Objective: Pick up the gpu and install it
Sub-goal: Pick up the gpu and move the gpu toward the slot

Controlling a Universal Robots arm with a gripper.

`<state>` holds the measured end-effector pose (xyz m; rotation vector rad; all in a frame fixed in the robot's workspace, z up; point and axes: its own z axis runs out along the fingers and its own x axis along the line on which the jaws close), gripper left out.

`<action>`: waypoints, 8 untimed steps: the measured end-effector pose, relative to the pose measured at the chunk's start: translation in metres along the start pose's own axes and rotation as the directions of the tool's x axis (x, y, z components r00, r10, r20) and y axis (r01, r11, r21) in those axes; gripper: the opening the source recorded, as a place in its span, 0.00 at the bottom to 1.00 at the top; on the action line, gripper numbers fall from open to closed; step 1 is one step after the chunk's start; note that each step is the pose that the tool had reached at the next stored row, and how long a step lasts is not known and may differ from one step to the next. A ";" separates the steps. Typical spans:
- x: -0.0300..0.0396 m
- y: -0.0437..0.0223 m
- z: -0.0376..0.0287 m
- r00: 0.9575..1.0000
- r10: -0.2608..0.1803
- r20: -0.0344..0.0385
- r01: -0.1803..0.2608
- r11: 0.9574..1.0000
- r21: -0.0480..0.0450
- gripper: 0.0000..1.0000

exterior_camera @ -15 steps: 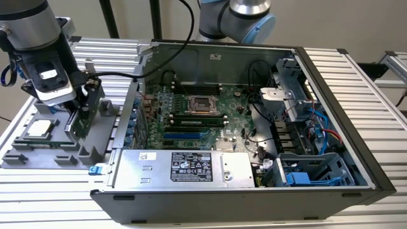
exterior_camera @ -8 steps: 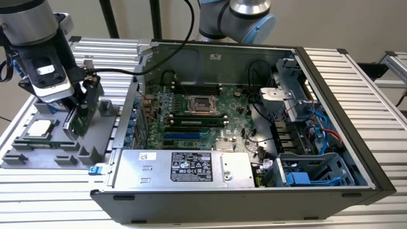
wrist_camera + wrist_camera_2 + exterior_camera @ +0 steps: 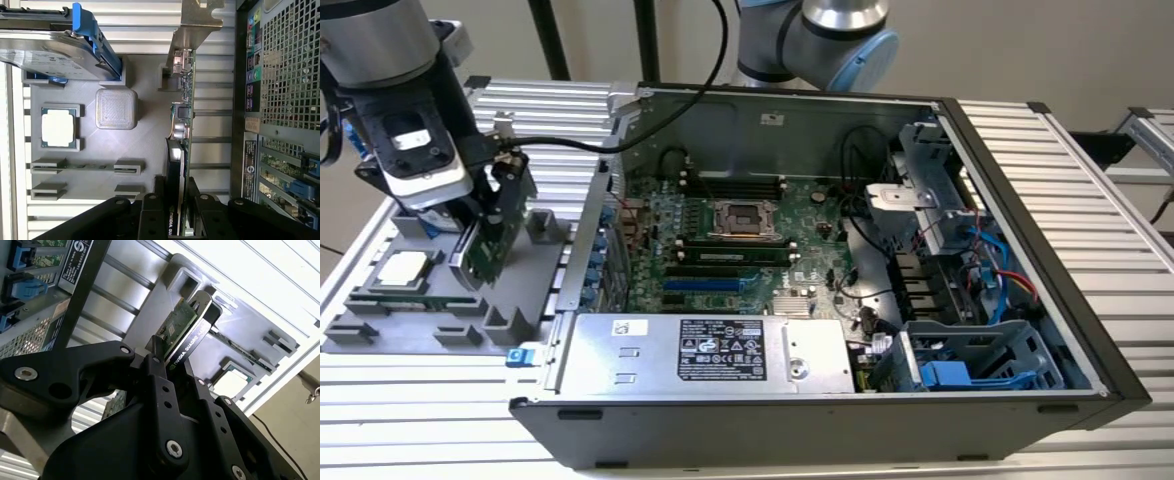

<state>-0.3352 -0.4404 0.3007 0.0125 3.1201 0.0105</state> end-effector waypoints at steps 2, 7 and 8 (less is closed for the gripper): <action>0.0000 0.0000 0.0000 1.000 0.000 0.000 0.000 1.000 0.000 0.00; 0.0000 0.0000 -0.0017 1.000 0.000 0.000 0.000 1.000 0.000 0.00; 0.0000 0.0000 -0.0023 1.000 0.000 0.000 0.000 1.000 0.000 0.00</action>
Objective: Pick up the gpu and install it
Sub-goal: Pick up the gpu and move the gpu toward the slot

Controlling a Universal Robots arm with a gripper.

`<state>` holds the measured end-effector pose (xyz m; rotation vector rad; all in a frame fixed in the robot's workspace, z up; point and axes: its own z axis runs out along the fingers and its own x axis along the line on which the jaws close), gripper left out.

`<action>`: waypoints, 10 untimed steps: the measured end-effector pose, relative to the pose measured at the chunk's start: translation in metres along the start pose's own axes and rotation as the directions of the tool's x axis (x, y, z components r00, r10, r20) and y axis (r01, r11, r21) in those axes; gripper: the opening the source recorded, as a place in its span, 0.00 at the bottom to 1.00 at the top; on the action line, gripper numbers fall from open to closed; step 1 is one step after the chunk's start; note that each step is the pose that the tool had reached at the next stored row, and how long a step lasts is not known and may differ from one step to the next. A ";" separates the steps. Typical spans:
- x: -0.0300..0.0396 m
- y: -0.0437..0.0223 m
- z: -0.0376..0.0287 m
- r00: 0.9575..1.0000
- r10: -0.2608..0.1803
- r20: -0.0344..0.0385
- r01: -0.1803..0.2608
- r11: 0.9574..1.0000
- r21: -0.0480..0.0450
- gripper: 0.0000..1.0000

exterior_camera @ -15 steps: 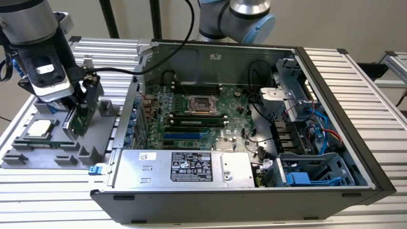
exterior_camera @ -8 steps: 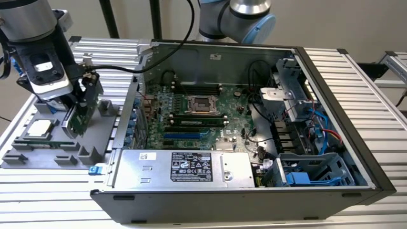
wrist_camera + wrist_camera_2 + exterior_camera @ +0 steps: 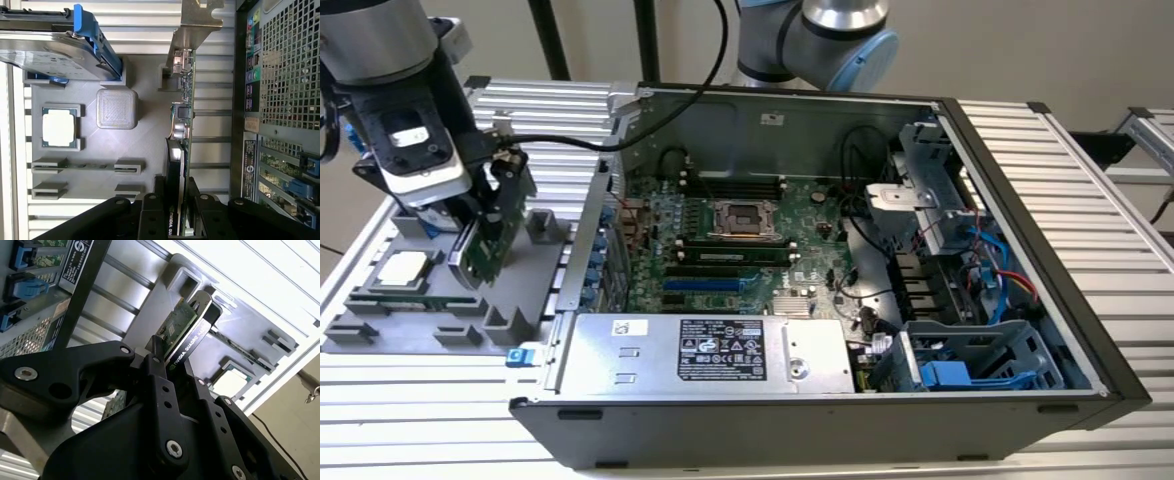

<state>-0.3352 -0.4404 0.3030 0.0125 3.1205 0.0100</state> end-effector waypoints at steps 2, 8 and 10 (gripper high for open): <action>-0.0001 0.0000 -0.0011 1.000 0.000 0.000 0.000 1.000 0.000 0.00; -0.0002 0.0001 -0.0058 1.000 0.000 0.000 0.000 1.000 0.000 0.00; -0.0002 0.0001 -0.0073 1.000 0.000 0.000 0.000 1.000 0.000 0.00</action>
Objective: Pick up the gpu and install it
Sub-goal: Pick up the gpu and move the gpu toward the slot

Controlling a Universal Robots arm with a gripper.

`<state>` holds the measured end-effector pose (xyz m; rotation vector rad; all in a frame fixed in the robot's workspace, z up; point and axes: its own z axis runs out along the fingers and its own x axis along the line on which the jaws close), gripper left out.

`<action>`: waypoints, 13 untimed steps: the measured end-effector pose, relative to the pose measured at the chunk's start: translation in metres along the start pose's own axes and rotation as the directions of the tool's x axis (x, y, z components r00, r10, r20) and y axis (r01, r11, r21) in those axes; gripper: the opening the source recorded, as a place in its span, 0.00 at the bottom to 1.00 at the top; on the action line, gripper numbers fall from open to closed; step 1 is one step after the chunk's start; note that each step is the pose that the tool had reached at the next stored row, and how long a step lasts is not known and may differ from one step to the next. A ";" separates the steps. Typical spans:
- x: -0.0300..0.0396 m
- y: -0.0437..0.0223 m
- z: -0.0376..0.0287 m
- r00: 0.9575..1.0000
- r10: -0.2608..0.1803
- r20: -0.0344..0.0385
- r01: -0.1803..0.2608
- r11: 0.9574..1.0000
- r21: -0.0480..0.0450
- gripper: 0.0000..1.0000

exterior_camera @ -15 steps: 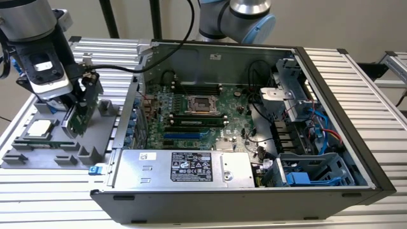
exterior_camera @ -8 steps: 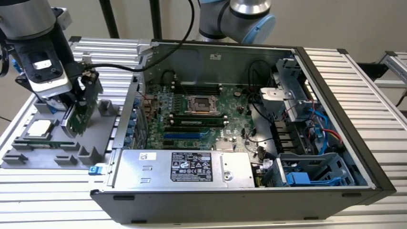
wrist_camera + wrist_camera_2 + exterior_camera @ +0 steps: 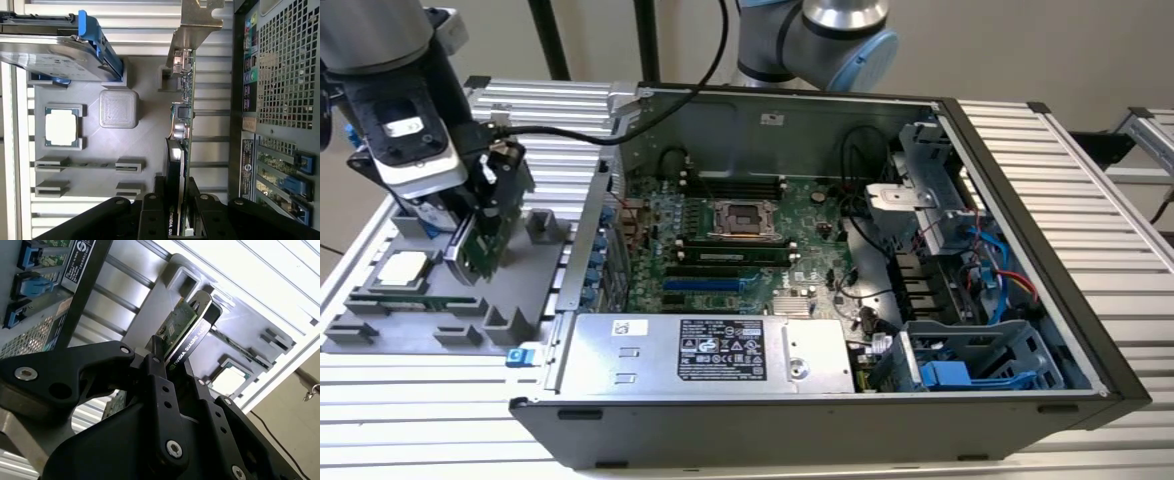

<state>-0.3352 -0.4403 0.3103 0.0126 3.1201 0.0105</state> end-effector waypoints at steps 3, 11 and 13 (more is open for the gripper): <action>-0.0001 0.0000 -0.0021 1.000 0.000 0.000 0.000 1.000 0.000 0.00; -0.0002 0.0001 -0.0093 1.000 0.000 0.000 0.000 1.000 0.000 0.00; -0.0003 0.0001 -0.0116 1.000 -0.001 0.000 0.001 1.000 0.000 0.00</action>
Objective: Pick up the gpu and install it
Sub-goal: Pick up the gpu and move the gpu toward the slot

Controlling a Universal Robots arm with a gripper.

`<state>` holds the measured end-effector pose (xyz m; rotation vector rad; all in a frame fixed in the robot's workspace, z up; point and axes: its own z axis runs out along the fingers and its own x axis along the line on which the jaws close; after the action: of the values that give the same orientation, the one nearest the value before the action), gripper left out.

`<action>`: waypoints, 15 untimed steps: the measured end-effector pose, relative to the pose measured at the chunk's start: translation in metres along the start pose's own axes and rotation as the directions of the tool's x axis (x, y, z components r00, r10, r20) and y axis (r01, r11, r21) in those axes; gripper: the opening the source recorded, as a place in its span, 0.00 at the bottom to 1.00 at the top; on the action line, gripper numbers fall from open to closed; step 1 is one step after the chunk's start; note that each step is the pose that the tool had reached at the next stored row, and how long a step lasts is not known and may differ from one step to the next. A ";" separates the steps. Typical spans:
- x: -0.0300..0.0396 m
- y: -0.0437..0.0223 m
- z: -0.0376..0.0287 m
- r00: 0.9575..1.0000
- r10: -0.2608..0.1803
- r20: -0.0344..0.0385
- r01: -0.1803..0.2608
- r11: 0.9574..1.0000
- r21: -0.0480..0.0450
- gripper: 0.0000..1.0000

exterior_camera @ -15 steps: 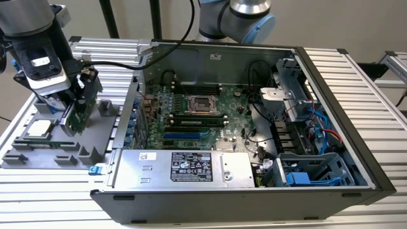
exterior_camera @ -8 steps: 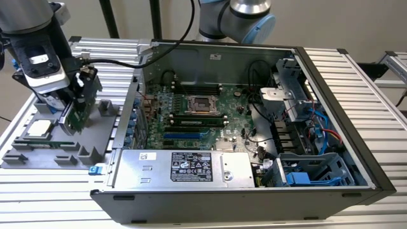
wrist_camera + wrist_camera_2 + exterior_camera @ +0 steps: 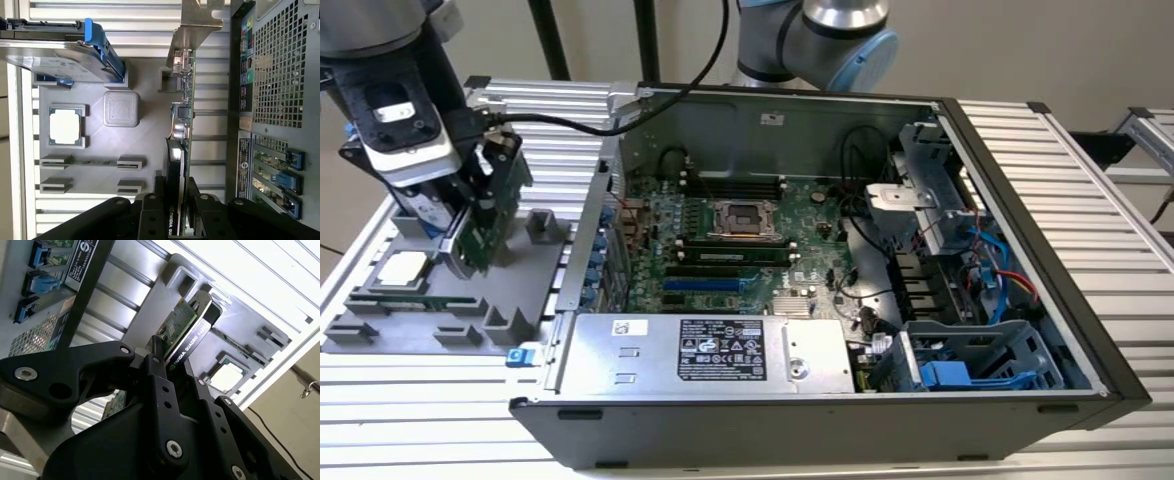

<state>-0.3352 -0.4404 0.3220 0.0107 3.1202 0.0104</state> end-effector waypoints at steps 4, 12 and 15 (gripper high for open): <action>-0.0001 0.0000 -0.0044 1.000 -0.004 0.000 0.004 1.000 0.000 0.00; -0.0003 0.0001 -0.0144 1.000 -0.012 0.000 0.012 1.000 0.000 0.00; -0.0004 0.0001 -0.0190 1.000 -0.014 0.000 0.014 1.000 0.000 0.00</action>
<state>-0.3352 -0.4404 0.3410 -0.0107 3.1202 0.0107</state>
